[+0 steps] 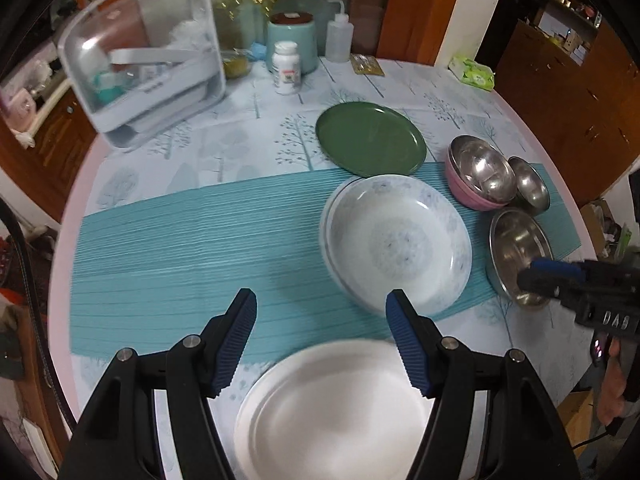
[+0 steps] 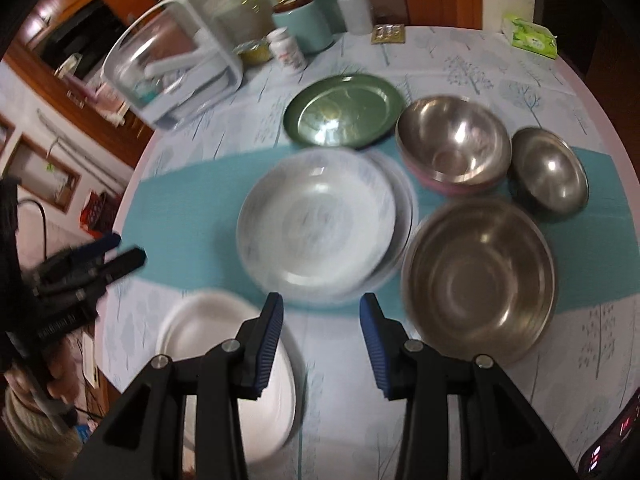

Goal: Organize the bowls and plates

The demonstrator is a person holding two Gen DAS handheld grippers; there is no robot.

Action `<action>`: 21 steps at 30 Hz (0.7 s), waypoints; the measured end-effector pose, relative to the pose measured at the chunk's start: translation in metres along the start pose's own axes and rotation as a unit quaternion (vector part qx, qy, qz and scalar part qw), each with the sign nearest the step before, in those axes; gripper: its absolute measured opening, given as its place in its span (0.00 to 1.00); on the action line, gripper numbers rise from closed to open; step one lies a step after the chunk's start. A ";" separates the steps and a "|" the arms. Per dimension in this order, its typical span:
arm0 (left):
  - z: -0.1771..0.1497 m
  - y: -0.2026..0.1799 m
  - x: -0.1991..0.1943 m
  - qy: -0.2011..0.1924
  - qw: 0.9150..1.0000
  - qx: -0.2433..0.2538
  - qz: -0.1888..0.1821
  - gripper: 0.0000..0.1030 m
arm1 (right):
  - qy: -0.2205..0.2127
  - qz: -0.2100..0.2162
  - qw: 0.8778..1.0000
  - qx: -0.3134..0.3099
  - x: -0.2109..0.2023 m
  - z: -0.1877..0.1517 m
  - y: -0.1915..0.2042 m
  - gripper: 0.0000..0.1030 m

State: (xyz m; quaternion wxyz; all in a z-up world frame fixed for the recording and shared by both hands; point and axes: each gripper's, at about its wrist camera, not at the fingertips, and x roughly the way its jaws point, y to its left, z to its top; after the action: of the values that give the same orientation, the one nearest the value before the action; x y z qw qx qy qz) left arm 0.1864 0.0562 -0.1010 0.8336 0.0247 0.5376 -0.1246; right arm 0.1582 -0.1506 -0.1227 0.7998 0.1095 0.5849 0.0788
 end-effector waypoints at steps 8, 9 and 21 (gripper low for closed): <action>0.030 0.004 0.070 0.066 0.996 -0.021 -0.047 0.64 | 0.042 0.008 0.999 0.034 0.043 0.053 -0.023 0.39; 0.031 0.005 0.076 0.069 0.996 -0.020 -0.047 0.64 | 0.051 0.008 0.998 0.035 0.051 0.058 -0.025 0.39; 0.044 0.006 0.129 0.100 0.994 -0.030 -0.045 0.64 | 0.088 -0.028 0.995 0.049 0.089 0.074 -0.043 0.39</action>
State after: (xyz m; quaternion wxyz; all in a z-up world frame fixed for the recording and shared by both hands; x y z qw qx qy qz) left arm 0.2777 0.0305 -0.1993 0.7696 -0.0120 0.6223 -0.1425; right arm 0.2558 -0.1752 -0.1942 0.7408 0.1247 0.6590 0.0369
